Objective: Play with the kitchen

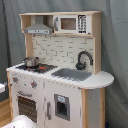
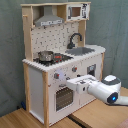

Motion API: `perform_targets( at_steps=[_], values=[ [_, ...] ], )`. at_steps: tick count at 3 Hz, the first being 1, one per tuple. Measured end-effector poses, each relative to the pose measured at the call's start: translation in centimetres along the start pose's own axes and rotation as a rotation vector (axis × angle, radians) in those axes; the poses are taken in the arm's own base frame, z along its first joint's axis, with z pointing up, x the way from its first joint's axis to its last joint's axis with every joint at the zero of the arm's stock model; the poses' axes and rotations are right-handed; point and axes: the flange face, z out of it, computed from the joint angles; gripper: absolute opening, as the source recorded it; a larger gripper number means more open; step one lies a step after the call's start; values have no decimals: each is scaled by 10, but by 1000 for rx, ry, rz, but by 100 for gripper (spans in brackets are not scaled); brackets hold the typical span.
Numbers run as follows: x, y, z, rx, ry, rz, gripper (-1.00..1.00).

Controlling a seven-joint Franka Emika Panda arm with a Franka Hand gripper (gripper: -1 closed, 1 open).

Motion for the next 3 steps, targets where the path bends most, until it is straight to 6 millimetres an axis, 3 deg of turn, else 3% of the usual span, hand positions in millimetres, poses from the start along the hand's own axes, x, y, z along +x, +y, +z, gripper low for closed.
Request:
perform_targets(
  at_steps=[3],
  values=[
    [-101,38,-7,-24,-40,-35,100]
  ],
)
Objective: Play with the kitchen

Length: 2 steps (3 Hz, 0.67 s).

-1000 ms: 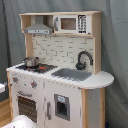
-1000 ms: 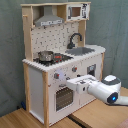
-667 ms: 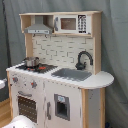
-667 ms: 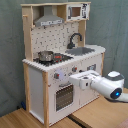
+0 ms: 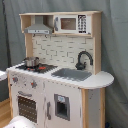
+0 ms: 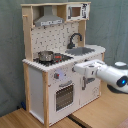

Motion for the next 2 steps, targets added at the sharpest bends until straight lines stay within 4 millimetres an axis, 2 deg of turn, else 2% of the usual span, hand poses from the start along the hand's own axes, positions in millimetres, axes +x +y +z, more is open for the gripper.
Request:
perform_targets(
  at_steps=[2],
  values=[
    [-72,14,15,-15,-10,-34,100]
  ],
)
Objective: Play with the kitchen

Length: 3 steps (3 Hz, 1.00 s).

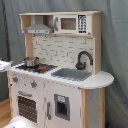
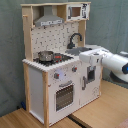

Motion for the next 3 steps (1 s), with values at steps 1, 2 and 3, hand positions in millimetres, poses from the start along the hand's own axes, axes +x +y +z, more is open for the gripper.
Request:
perform_targets(
  at_steps=[1,2,3],
  values=[
    [-29,5,10,-6,-1,-11,100],
    [-63,12,26,-11,0,-17,100],
    [-88,16,41,-20,5,-25,100]
  ],
)
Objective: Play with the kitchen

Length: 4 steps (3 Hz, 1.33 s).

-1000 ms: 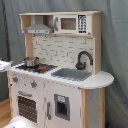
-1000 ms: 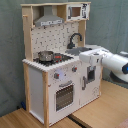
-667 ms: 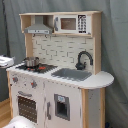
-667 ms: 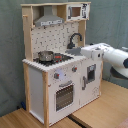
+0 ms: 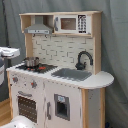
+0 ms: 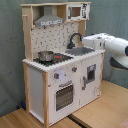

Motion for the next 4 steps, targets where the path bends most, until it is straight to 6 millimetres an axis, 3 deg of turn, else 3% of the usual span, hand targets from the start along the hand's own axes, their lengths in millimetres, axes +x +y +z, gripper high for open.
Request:
perform_targets(
  at_steps=[2,4],
  values=[
    [-53,3,41,-21,6,2,100],
    [-85,8,90,-21,36,47,100]
  ],
)
